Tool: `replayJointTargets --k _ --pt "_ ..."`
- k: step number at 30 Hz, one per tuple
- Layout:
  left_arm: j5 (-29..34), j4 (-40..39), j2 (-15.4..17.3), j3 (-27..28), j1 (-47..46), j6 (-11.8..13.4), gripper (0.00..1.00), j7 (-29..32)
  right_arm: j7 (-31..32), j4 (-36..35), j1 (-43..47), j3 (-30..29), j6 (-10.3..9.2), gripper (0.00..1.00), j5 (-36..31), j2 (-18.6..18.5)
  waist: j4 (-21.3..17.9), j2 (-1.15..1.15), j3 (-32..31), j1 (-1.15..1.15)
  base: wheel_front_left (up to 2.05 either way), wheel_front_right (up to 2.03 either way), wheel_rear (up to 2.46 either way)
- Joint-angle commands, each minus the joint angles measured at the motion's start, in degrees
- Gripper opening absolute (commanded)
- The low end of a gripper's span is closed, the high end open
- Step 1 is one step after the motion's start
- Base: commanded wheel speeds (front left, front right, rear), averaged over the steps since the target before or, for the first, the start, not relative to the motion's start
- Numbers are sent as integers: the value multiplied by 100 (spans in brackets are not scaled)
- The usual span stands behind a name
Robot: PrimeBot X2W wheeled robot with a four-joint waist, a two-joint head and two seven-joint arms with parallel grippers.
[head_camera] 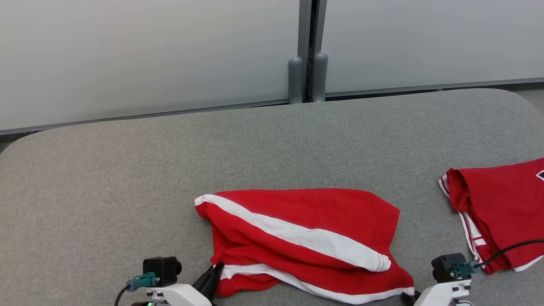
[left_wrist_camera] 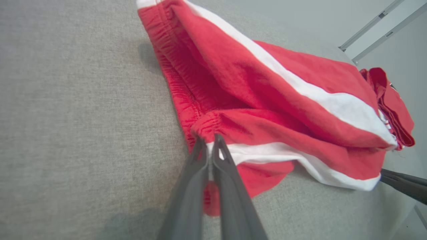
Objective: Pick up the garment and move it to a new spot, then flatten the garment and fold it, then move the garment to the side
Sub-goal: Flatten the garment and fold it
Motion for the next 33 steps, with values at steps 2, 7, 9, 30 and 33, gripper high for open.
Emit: replayJointTargets --k 2,7,9,30,33 --pt "-26 -10 41 31 -83 -12 0 -28 -58 24 -111 42 1 32 -32 -22 -14 0 8 0 0 0 0" --pt "-33 -10 31 12 -96 -21 0 -21 -161 19 -192 64 1 11 -63 -23 -9 0 7 0 0 0 0" --pt "-32 -27 23 19 -98 -40 0 -65 -261 -36 -218 98 1 0 -15 -22 0 0 -6 0 0 0 0" --pt "-1305 -3389 290 1359 -898 -479 0 -266 -1114 -2945 -1538 -129 2 0 1946 -206 -196 0 -218 0 0 0 0" --pt "-1914 -3695 300 1545 -1324 -382 0 253 -1500 -3034 -2209 -574 2 0 2187 -117 -271 0 -180 0 0 0 0"
